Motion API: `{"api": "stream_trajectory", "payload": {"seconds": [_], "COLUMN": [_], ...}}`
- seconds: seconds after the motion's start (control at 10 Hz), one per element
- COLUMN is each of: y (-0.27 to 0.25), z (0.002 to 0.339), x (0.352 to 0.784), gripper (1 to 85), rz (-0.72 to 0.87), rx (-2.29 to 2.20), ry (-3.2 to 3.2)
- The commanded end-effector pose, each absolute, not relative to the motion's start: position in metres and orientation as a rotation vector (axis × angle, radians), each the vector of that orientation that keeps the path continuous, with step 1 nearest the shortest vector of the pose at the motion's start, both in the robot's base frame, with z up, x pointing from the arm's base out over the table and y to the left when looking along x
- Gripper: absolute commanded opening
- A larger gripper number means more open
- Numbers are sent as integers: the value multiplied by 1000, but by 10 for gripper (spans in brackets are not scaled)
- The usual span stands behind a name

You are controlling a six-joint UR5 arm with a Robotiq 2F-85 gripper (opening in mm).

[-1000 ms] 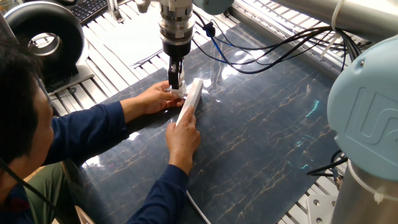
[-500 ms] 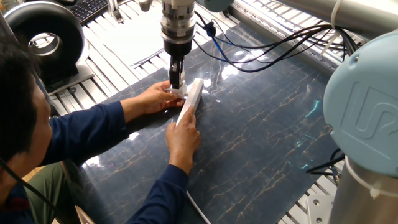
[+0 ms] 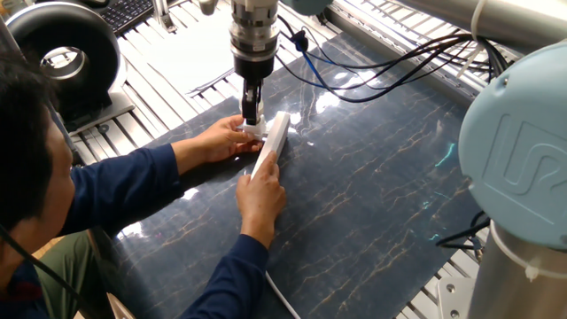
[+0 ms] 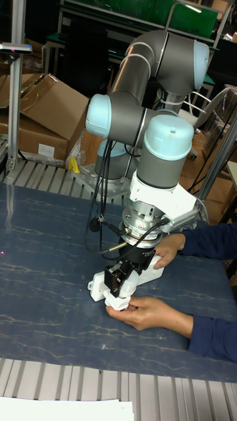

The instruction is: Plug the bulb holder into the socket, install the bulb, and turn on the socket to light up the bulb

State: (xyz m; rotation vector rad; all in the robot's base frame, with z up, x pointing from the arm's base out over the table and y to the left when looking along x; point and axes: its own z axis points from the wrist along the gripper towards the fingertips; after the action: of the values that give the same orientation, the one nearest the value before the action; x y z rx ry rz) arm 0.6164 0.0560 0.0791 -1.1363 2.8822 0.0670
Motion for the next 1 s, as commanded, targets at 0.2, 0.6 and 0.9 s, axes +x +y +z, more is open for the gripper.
{"api": "stream_trajectory", "payload": {"seconds": [0.2, 0.6, 0.9], "y": [49, 56, 57], "z": [79, 79, 80], "x": [609, 607, 609], "gripper": [10, 10, 10], "rz": [57, 102, 110], "rx": [-999, -887, -766], "ry": [2973, 3018, 3059]}}
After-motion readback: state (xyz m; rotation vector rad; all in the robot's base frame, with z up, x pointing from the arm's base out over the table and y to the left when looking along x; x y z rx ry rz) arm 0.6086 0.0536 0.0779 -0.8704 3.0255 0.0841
